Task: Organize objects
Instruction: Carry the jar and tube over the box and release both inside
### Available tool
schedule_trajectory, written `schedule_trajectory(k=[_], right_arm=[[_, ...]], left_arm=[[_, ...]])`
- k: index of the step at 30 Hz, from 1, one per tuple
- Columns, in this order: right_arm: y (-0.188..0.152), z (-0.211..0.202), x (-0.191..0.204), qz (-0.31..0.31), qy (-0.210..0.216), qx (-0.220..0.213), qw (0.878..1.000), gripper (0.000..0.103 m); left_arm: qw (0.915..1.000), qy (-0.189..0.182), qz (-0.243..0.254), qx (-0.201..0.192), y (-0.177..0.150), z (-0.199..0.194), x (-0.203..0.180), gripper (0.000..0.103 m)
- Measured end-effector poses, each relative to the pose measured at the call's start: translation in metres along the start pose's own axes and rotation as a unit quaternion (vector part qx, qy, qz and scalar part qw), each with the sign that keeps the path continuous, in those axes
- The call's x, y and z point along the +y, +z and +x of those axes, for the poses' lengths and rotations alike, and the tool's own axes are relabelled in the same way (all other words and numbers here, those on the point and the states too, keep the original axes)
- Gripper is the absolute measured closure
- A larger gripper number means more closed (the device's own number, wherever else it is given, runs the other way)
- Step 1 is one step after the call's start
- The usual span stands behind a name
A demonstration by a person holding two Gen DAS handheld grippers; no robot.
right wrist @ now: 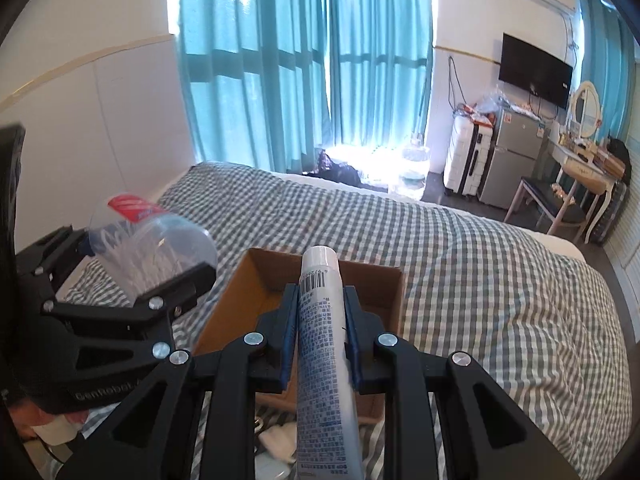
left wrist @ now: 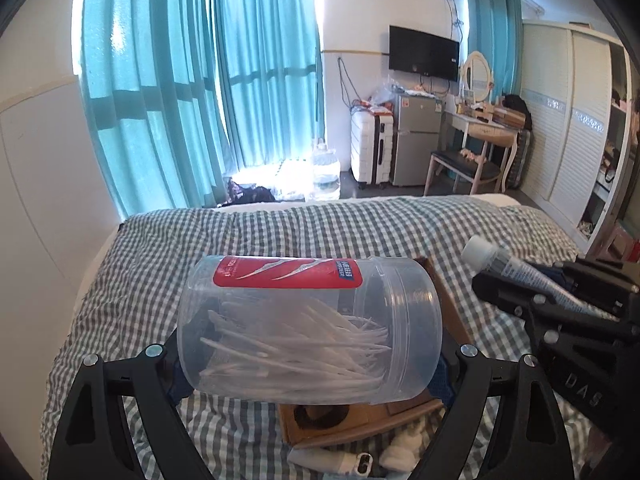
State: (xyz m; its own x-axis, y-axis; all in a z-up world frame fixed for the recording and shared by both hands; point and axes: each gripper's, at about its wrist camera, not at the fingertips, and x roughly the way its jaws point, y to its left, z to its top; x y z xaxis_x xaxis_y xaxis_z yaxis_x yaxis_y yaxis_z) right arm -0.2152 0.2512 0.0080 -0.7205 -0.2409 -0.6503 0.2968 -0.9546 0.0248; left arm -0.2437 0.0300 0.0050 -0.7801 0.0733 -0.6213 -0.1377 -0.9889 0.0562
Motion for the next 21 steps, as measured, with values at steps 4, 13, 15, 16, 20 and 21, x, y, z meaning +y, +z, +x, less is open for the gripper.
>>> schedule_trajectory(k=[4,13,15,16,20,21], right_arm=[[0.008,0.038,-0.017,0.009,-0.006,0.017,1.000,0.083],[0.003,0.120,-0.044,0.031,-0.003,0.065,0.997,0.082],[-0.003,0.130,-0.046,0.032,-0.002,0.070,0.997,0.082],[-0.005,0.138,-0.047,0.033,-0.001,0.073,0.997,0.082],[-0.015,0.154,-0.050,0.032,-0.001,0.084,0.996,0.082],[-0.016,0.158,-0.050,0.033,0.000,0.087,0.996,0.082]], left_arm=[[0.9997,0.000,0.003,0.023,-0.003,0.037,0.001,0.014],[0.9963,0.002,0.018,0.084,-0.020,0.113,0.002,0.014],[0.9955,-0.002,0.017,0.093,-0.025,0.123,0.003,0.014],[0.9953,-0.004,0.016,0.095,-0.026,0.127,0.004,0.014],[0.9951,-0.007,0.029,0.094,-0.033,0.138,0.000,0.014],[0.9953,-0.004,0.038,0.089,-0.034,0.139,-0.003,0.014]])
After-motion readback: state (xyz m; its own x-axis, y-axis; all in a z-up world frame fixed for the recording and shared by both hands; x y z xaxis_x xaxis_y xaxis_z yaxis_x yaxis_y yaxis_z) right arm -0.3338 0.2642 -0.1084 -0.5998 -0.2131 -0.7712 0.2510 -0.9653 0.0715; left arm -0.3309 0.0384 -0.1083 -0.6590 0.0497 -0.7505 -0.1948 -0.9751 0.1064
